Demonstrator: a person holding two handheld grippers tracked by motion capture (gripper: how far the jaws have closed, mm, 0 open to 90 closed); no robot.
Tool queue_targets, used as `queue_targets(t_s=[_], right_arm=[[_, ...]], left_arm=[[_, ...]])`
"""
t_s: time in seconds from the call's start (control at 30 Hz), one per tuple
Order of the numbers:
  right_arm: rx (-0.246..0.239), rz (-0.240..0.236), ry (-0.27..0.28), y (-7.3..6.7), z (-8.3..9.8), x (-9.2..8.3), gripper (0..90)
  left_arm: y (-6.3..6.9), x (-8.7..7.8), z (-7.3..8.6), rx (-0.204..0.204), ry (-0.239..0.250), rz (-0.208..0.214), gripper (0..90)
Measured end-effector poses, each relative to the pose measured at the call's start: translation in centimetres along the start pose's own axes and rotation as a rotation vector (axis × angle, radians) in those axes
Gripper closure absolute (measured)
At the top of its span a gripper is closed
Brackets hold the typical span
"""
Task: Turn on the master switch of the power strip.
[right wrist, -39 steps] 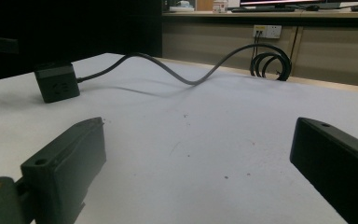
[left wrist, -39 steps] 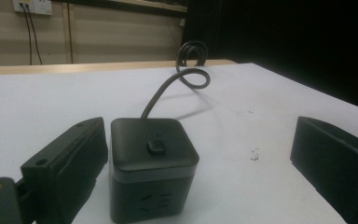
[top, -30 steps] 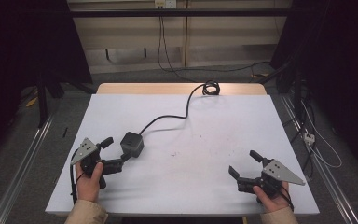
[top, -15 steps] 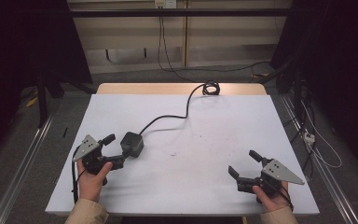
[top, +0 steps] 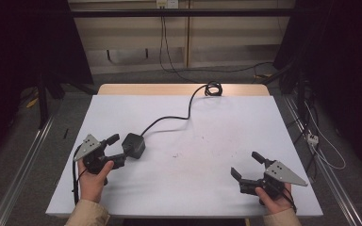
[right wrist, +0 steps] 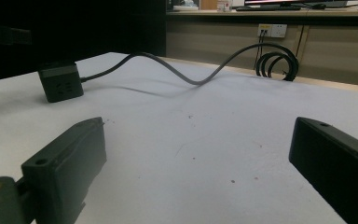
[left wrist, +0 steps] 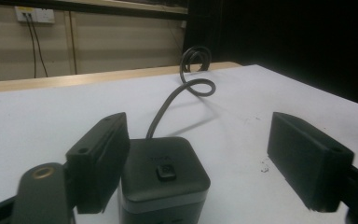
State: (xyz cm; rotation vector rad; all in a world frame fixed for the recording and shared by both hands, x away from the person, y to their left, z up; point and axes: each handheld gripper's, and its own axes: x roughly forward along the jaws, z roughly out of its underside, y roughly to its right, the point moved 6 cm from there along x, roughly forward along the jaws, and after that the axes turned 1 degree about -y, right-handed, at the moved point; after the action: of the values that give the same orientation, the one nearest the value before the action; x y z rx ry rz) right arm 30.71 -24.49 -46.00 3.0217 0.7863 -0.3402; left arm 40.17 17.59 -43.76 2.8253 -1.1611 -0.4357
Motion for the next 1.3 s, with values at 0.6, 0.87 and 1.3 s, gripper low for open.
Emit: queue_targets(t_s=[0.6,0.87,1.3], right_arm=[[-0.003,0.001,0.000,0.0,0.0,0.0,3.4],[-0.003,-0.001,0.001,0.0,0.0,0.0,3.4],[-0.001,-0.001,0.001,0.0,0.0,0.0,3.5]], left_arm=[[-0.4,0.4,-0.3,-0.006,-0.015,-0.009,47.8],[-0.6,0.5,-0.3,-0.006,-0.024,-0.007,56.6],[-1.0,0.9,0.0,0.014,-0.049,-0.020,69.2]])
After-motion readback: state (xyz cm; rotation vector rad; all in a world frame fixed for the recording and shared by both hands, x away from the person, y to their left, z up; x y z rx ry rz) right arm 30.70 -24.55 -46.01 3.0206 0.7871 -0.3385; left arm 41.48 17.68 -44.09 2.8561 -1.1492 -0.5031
